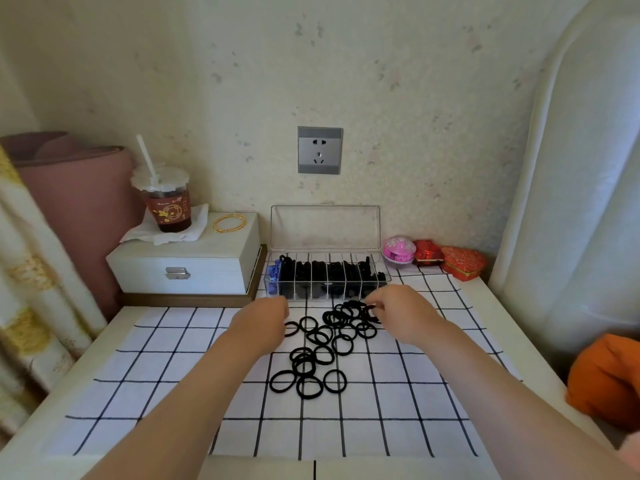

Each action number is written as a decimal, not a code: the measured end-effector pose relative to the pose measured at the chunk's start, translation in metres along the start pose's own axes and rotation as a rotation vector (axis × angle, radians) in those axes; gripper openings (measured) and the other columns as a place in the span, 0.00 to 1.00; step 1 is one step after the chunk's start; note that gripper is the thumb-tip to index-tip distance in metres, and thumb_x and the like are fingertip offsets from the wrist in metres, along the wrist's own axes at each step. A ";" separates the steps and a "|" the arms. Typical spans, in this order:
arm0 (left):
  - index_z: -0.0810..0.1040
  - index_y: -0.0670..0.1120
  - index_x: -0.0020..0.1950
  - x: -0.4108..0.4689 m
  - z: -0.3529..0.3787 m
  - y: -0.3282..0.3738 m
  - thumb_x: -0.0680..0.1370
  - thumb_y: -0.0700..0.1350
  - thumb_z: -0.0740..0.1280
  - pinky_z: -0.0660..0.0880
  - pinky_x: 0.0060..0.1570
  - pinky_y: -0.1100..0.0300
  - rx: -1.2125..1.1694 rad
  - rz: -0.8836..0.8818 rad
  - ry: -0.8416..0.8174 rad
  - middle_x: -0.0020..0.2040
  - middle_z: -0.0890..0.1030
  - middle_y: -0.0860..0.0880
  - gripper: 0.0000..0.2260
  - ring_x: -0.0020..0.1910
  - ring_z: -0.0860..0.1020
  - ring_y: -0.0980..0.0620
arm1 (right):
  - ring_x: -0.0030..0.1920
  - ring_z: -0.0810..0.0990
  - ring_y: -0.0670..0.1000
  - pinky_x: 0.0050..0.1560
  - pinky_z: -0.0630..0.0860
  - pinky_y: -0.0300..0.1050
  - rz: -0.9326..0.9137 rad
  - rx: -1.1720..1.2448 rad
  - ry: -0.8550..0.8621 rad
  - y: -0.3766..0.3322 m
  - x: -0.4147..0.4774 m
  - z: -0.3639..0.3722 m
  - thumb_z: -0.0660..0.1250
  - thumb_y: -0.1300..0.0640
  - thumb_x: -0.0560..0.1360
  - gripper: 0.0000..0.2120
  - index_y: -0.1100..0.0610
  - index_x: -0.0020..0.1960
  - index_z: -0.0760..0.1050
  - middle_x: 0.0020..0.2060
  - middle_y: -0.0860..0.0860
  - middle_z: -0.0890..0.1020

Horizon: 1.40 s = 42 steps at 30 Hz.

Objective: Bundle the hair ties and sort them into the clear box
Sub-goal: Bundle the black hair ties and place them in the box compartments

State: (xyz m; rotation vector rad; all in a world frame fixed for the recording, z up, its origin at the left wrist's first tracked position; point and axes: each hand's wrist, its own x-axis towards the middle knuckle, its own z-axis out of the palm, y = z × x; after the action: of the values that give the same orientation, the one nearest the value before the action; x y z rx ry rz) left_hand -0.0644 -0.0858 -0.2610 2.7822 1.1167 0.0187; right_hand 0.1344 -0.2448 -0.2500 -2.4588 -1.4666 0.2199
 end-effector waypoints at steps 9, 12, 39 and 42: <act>0.74 0.50 0.54 0.011 -0.003 0.005 0.81 0.41 0.60 0.77 0.50 0.55 -0.170 0.009 -0.001 0.49 0.79 0.50 0.06 0.48 0.77 0.50 | 0.38 0.75 0.54 0.37 0.69 0.44 0.047 -0.279 -0.033 -0.006 0.013 0.011 0.64 0.63 0.76 0.05 0.56 0.42 0.76 0.41 0.51 0.74; 0.75 0.52 0.55 0.011 -0.007 0.011 0.82 0.43 0.61 0.76 0.48 0.60 -0.408 0.045 0.004 0.48 0.80 0.53 0.07 0.47 0.78 0.54 | 0.40 0.75 0.55 0.38 0.70 0.44 0.052 -0.198 -0.060 -0.007 0.015 0.009 0.64 0.57 0.78 0.10 0.56 0.38 0.72 0.41 0.52 0.72; 0.81 0.56 0.62 0.005 0.000 0.037 0.80 0.45 0.64 0.73 0.58 0.59 -0.313 0.292 -0.003 0.58 0.79 0.54 0.13 0.57 0.77 0.53 | 0.56 0.81 0.55 0.56 0.78 0.48 -0.017 -0.066 -0.064 -0.029 0.013 0.011 0.64 0.60 0.78 0.16 0.51 0.62 0.81 0.55 0.52 0.84; 0.80 0.59 0.63 0.006 -0.001 0.035 0.80 0.46 0.65 0.75 0.57 0.54 -0.195 0.298 -0.054 0.58 0.77 0.52 0.14 0.56 0.77 0.51 | 0.56 0.81 0.54 0.56 0.79 0.48 0.027 -0.124 -0.143 -0.031 0.016 0.008 0.63 0.63 0.77 0.18 0.50 0.64 0.80 0.57 0.51 0.83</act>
State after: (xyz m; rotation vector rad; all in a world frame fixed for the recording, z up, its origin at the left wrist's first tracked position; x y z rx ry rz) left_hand -0.0361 -0.1064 -0.2551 2.7251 0.6412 0.0792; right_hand 0.1136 -0.2151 -0.2483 -2.6104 -1.5482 0.3253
